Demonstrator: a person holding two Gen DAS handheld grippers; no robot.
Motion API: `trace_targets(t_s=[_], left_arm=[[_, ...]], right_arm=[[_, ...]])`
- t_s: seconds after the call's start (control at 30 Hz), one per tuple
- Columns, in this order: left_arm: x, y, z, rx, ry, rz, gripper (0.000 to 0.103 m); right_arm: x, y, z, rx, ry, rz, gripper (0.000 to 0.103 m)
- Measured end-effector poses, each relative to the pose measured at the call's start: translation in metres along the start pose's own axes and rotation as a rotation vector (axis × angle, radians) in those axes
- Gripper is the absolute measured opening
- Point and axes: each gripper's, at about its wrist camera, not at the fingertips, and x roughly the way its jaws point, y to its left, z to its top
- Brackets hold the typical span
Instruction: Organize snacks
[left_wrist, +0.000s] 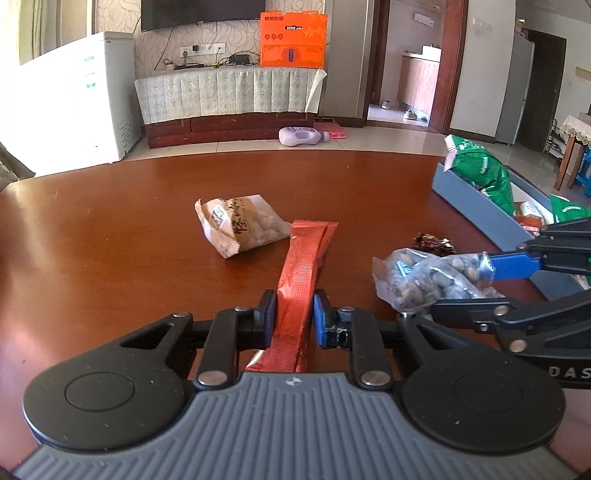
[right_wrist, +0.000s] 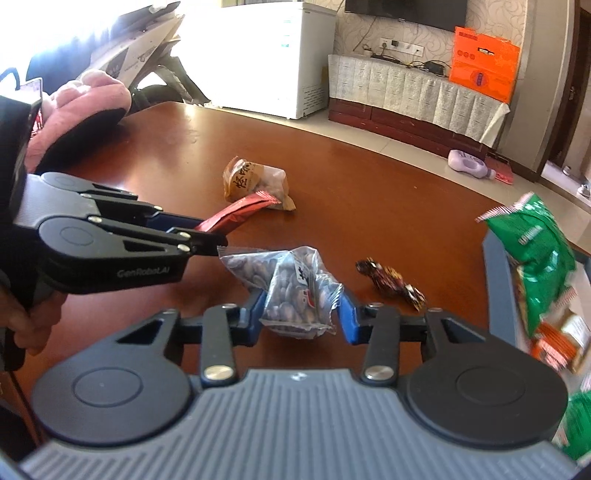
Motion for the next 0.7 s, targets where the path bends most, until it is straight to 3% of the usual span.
trace_targets(t_s=[0.33,0.7], left_arm=[[-0.02,-0.028,-0.004,0.016,-0.019,-0.003,0.025],[-0.03,-0.054,0.005,0.046,-0.04,0.0,0.025]], right_arm=[[-0.052,-0.002,-0.014,0.036,-0.067,-0.01,0.043],[-0.078,-0.013,-0.025,0.084,-0.108,-0.036,0.043]])
